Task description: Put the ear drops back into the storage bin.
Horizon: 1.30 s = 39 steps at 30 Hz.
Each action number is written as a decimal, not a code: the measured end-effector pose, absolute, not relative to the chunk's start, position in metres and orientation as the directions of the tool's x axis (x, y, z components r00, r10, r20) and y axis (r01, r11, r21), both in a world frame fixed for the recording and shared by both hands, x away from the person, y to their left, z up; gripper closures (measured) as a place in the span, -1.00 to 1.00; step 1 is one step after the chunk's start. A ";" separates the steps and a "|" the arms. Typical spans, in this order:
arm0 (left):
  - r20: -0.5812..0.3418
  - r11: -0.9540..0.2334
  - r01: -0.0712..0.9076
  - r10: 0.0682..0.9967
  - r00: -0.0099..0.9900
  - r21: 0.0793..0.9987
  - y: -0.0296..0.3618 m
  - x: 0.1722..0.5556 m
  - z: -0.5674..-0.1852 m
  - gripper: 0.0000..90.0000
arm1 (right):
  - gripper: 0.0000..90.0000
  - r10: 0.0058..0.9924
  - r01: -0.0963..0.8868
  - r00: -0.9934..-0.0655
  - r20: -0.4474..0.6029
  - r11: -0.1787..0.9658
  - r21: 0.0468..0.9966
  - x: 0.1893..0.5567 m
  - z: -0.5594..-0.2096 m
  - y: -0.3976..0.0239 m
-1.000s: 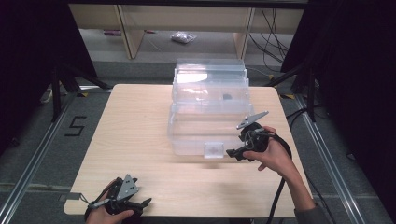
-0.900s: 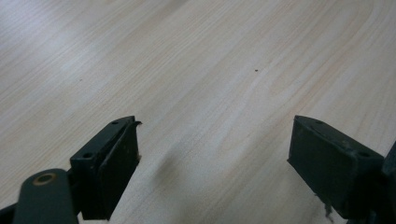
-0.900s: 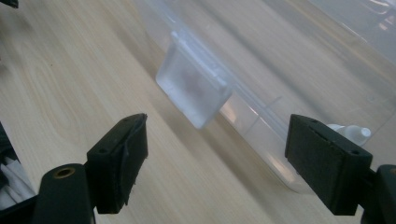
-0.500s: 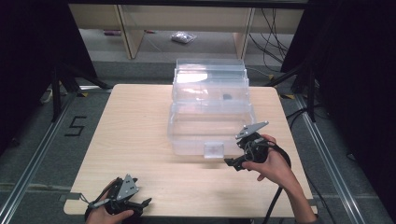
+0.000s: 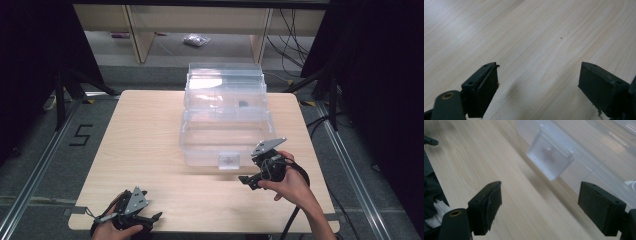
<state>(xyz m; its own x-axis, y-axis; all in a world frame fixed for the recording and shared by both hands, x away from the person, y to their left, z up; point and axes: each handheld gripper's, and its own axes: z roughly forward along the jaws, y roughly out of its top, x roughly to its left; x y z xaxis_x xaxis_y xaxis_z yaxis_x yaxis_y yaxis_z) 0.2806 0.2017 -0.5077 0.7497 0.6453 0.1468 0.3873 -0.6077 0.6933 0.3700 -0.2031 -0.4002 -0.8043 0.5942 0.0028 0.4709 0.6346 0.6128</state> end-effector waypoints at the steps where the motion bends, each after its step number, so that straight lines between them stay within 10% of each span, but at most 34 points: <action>1: 0.148 -0.608 0.387 0.646 0.749 0.693 0.202 0.281 -0.508 -0.65 | -0.55 0.618 0.514 -0.785 0.046 0.608 0.605 0.366 -0.399 -0.201; 39: 0.139 -0.592 0.390 0.655 0.742 0.706 0.201 0.280 -0.507 -0.65 | -0.59 0.597 0.476 -0.802 0.041 0.594 0.648 0.343 -0.440 -0.206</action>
<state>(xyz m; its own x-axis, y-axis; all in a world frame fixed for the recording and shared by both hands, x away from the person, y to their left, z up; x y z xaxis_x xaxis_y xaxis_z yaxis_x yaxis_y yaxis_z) 0.2795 0.2009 -0.5071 0.7424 0.6553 0.1393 0.3898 -0.5916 0.7057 0.3427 -0.2061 -0.4403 -0.8015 0.5966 0.0414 0.4759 0.5944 0.6483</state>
